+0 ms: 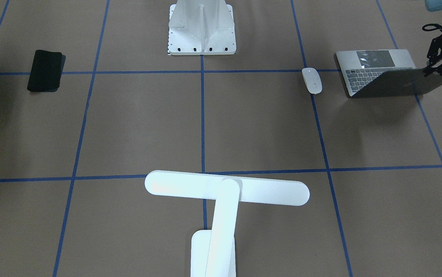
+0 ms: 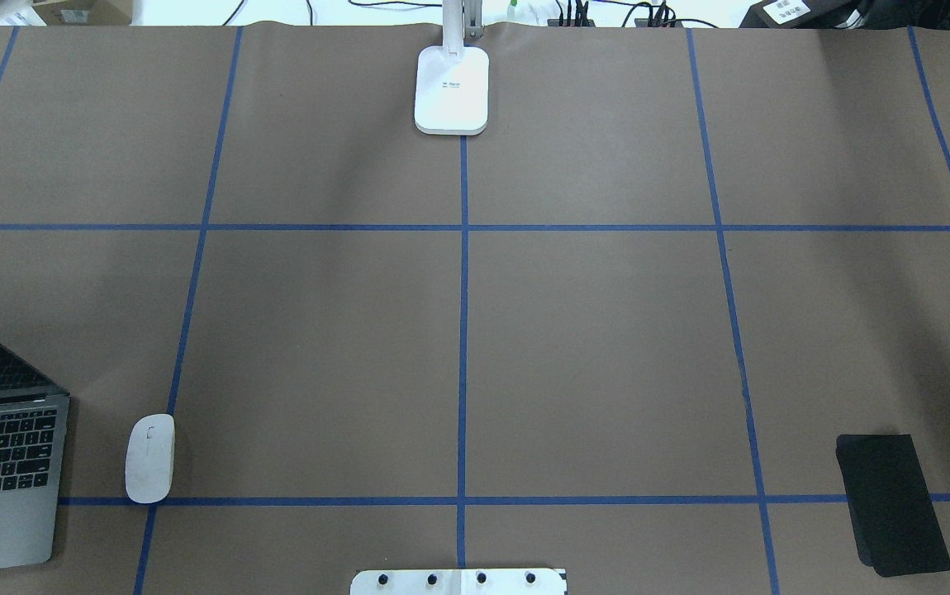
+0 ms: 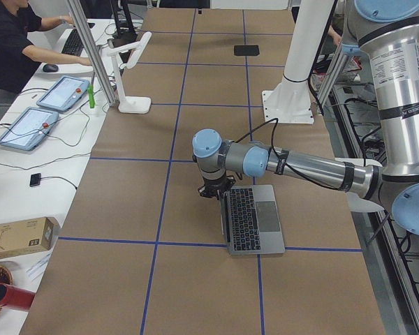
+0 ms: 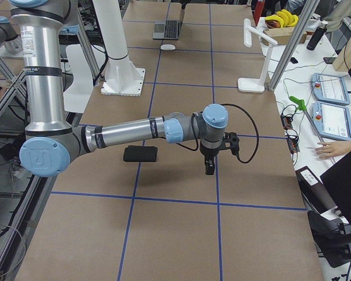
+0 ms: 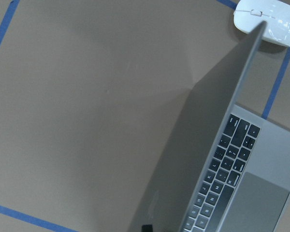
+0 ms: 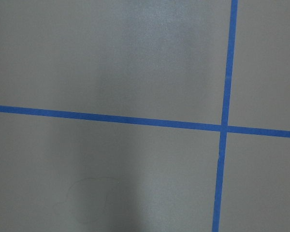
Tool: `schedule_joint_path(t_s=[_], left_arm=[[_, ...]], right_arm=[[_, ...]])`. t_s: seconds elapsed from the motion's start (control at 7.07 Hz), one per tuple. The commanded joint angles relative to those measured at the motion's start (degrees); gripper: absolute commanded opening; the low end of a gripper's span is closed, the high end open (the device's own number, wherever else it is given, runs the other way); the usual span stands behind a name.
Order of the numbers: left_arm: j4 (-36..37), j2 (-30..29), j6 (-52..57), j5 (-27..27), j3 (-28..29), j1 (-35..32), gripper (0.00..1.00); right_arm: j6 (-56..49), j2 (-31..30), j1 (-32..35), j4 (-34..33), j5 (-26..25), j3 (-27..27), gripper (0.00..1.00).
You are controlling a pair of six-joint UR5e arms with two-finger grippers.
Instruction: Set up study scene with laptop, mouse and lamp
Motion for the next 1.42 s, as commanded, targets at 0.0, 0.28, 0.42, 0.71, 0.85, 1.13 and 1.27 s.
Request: schedule_joint_path(t_s=[0.0,0.28,0.42,0.71,0.85,1.13,1.27], left_arm=[[0.0,0.1,0.0,0.0,0.1,-0.1,0.11],[0.1,0.4,0.0,-0.1,0.1,-0.2,0.07],[-0.1,0.3,0.2,-0.2,0.0,-0.2,0.00],[0.0,0.4,0.4,-0.3,-0.1,-0.2,0.00],[0.6,0.3,0.4,-0.3,-0.4,-0.2,0.00],[5.5,-0.4,0.4,-0.3,-3.6,-0.3,0.00],[7.1,-0.5,0.4,-0.3,-4.5,-0.4,0.00]], right_arm=[[-0.1,0.0,0.0,0.0,0.0,-0.1,1.00],[0.0,0.0,0.0,0.0,0.0,-0.1,1.00],[0.0,0.0,0.0,0.0,0.0,-0.1,1.00],[-0.1,0.0,0.0,0.0,0.0,-0.1,1.00],[0.0,0.0,0.0,0.0,0.0,-0.1,1.00],[0.0,0.0,0.0,0.0,0.0,-0.1,1.00],[0.0,0.0,0.0,0.0,0.1,-0.1,1.00]])
